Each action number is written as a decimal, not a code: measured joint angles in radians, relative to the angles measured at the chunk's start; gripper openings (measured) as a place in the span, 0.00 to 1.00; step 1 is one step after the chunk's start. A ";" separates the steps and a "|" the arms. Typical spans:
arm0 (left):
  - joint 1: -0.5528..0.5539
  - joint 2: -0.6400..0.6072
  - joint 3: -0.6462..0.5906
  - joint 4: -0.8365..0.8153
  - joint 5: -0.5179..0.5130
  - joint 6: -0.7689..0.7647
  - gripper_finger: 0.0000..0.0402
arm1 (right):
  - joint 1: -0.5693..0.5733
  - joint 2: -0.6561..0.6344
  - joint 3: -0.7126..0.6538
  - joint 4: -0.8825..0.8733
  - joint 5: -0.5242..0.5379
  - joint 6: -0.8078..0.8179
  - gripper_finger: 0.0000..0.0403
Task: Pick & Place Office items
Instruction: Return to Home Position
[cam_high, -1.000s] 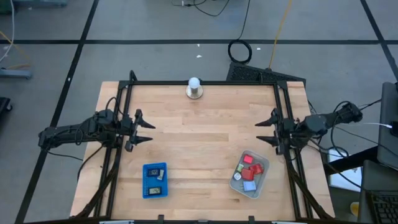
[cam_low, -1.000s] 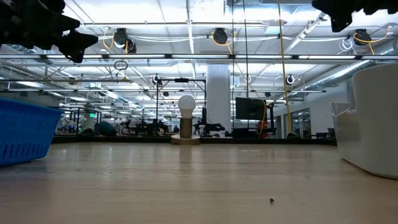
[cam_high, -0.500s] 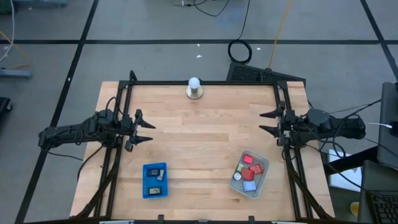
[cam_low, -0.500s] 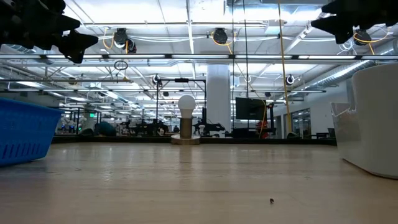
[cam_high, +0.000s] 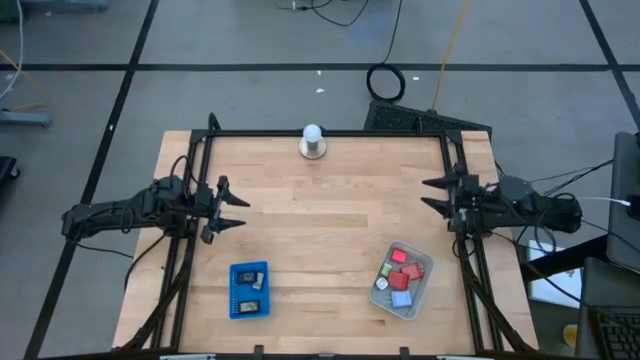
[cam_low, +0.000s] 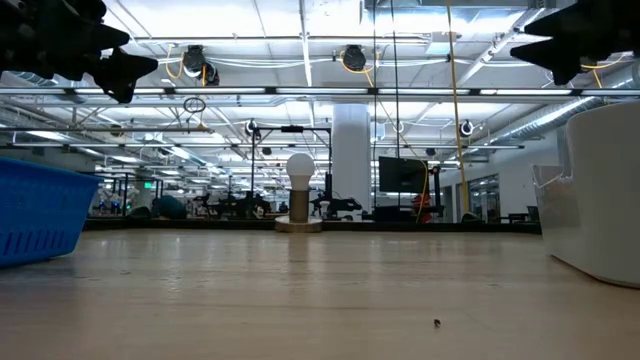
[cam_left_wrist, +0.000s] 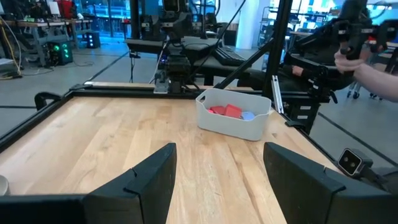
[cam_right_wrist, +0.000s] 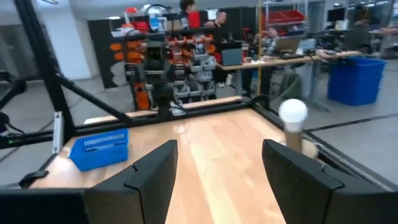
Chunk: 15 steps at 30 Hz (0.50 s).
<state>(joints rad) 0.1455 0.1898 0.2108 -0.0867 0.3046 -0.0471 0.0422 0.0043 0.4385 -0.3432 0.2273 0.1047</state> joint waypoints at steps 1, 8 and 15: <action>0.000 0.000 0.000 0.001 0.000 0.000 0.61 | 0.000 0.003 -0.028 0.038 -0.012 0.000 0.56; 0.000 0.000 0.000 0.000 0.001 -0.016 0.61 | 0.000 0.000 -0.236 0.322 -0.122 -0.070 0.56; 0.000 0.000 -0.023 0.018 0.009 -0.014 0.61 | -0.021 0.000 -0.299 0.370 -0.128 -0.065 0.56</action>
<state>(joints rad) 0.1455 0.1894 0.1882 -0.0689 0.3138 -0.0615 0.0211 0.0044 0.1391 0.0263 0.0998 0.0396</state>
